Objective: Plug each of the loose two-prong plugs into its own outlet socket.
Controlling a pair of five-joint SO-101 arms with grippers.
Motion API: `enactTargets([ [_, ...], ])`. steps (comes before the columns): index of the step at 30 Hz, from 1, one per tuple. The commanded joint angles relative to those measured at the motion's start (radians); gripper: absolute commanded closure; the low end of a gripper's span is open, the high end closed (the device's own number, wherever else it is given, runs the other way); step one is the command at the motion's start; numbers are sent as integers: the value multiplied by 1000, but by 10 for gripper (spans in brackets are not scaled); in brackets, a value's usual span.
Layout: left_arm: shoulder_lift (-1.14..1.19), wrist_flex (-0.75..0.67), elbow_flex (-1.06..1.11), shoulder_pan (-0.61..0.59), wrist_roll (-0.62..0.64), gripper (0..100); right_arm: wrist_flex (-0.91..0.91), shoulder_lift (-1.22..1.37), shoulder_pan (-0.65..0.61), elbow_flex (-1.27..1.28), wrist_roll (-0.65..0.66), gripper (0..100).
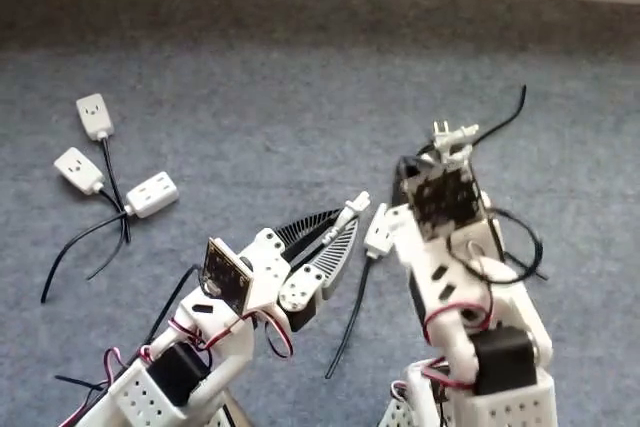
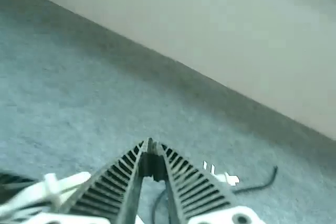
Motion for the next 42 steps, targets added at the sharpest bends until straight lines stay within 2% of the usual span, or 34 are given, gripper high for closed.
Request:
enactTargets([
  [1,-5,-26,18,-8,3,994,79,-79,-188,-79,-23,992],
  [7,-7,-26,18,-8,3,994,54,-79,-209,-8,-21,992],
  [12,-7,-26,13,-7,3,994,-140,-77,-197,219,-20,992],
  [16,-8,-26,15,-1,5,994,-228,-77,-137,325,-20,992],
  [21,-8,-26,16,56,0,994,-234,-77,-82,375,-18,992],
  [27,-8,-26,16,54,0,994,-246,-77,-81,458,-18,992],
  [34,-10,-26,15,50,0,994,-246,-77,-77,530,43,992],
  [42,-10,-28,16,51,0,994,-260,-79,12,536,41,992],
])
